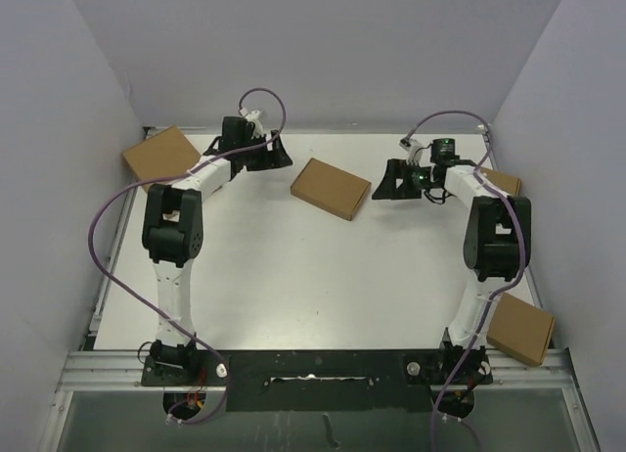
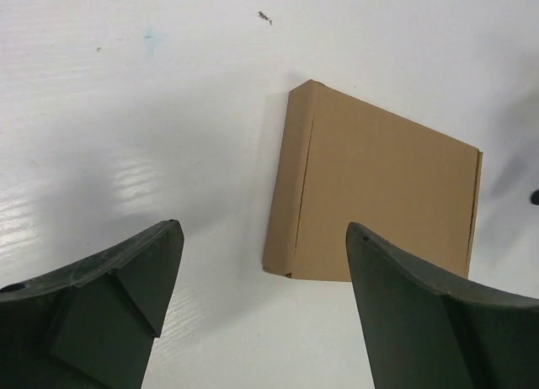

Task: Fold the paper box

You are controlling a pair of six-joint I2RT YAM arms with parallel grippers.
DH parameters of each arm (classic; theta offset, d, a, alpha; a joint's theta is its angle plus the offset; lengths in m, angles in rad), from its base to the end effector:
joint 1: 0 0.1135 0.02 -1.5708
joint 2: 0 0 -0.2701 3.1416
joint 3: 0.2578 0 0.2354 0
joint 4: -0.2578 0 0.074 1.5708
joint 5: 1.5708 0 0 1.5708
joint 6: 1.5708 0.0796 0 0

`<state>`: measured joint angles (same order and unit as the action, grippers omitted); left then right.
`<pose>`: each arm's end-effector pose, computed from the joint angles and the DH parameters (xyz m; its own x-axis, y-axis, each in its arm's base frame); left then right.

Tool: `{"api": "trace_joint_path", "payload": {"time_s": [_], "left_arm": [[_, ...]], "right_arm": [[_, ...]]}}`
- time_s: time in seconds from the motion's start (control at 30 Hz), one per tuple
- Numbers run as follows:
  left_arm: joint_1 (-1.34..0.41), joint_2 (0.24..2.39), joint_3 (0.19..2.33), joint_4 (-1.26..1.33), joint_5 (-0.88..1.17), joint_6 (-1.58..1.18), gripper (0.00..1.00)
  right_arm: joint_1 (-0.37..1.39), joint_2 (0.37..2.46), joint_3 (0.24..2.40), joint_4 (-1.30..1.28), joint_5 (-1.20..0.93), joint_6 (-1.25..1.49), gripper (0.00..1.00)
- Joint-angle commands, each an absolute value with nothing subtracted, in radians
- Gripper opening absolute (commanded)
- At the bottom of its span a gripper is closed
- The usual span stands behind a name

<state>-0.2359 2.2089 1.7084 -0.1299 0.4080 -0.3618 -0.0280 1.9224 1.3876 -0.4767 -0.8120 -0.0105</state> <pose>0.5062 -0.1542 0.1872 -0.7223 -0.1605 -0.6727 0.2892 0.8134 -0.5047 0.4092 0.0463 0.1936 -0.8434 0.0164 -0.5370 -0.3745 0.6988 0.6095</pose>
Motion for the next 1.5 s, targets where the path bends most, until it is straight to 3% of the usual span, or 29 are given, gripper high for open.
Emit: {"api": "trace_joint_path", "payload": {"time_s": [0.0, 0.13, 0.37, 0.6, 0.87, 1.23, 1.47], "left_arm": [[-0.264, 2.255, 1.791, -0.108, 0.409, -0.36, 0.78], [-0.266, 2.33, 1.859, -0.147, 0.48, -0.372, 0.77], [-0.282, 2.416, 1.927, -0.255, 0.514, -0.382, 0.62], [-0.302, 2.359, 1.827, -0.254, 0.57, -0.362, 0.52], [-0.328, 2.209, 1.59, -0.147, 0.575, -0.402, 0.43], [-0.334, 2.128, 1.489, -0.082, 0.604, -0.47, 0.44], [-0.325, 2.026, 1.394, -0.09, 0.599, -0.482, 0.49]], "right_arm": [[0.066, 2.027, 1.533, -0.446, -0.671, 0.214, 0.84], [0.08, 2.116, 1.636, -0.465, -0.586, 0.27, 0.8], [0.097, 2.228, 1.753, -0.514, -0.583, 0.28, 0.7], [0.122, 2.283, 1.834, -0.546, -0.614, 0.236, 0.55], [0.129, 2.323, 1.929, -0.596, -0.59, 0.172, 0.49], [0.129, 2.316, 1.953, -0.613, -0.61, 0.139, 0.5], [0.118, 2.277, 1.963, -0.668, -0.526, 0.03, 0.58]]}}
